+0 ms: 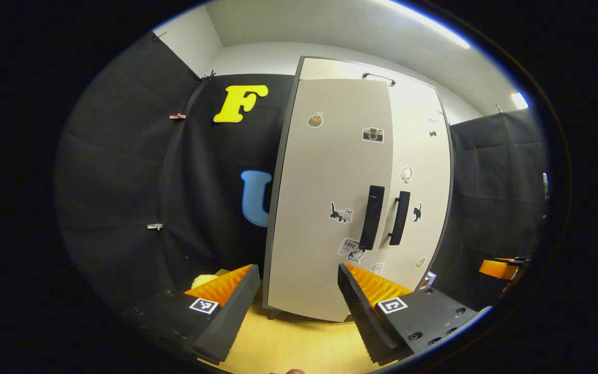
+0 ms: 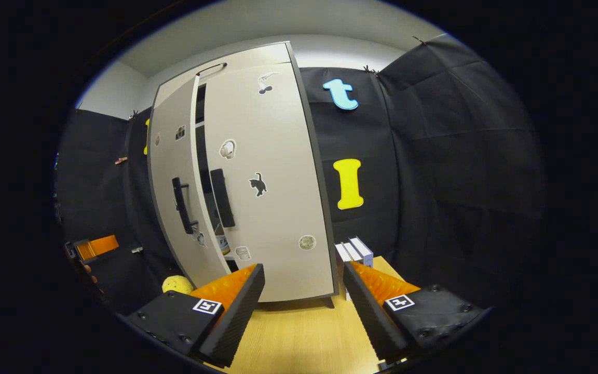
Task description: Grab one shoe with the right hand and put it into the shoe cabinet, grab the other shoe with the left hand and put it into the shoe cabinet; then close the right door with the right hand and the left door with the left hand.
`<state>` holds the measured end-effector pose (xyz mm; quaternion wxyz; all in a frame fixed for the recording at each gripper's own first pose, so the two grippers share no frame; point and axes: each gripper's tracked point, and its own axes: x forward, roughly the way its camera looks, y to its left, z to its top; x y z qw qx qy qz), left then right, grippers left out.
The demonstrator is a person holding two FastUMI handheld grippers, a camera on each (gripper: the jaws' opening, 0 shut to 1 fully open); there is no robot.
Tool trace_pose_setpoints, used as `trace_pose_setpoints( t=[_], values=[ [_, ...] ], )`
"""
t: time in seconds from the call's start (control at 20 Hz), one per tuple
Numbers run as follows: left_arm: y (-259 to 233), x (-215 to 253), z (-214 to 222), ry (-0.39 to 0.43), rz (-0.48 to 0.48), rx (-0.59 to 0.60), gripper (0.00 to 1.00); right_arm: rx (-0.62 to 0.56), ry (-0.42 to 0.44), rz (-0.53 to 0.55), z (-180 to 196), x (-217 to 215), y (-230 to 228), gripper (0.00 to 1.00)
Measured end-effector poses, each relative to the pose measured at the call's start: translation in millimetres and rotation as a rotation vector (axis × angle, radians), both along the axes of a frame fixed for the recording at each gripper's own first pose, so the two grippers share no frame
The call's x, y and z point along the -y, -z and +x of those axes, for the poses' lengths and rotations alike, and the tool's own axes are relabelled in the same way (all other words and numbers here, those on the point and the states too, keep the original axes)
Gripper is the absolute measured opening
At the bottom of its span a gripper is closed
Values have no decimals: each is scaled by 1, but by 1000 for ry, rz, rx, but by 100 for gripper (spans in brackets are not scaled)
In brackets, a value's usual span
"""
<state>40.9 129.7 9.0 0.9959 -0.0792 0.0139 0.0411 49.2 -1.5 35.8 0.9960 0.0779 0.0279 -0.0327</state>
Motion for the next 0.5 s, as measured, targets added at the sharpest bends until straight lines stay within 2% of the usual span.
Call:
trace_pose_setpoints(
  t=[0.2,0.35,0.5],
  values=[
    [11,5,-17,-19,3,-1,95,-20,-20,19,-4,-16,16,98],
    [18,12,-20,-18,61,-29,95,-61,-51,31,-7,-27,33,98],
    [22,16,-18,1,44,-34,95,-59,-72,30,-6,-30,32,98]
  ],
)
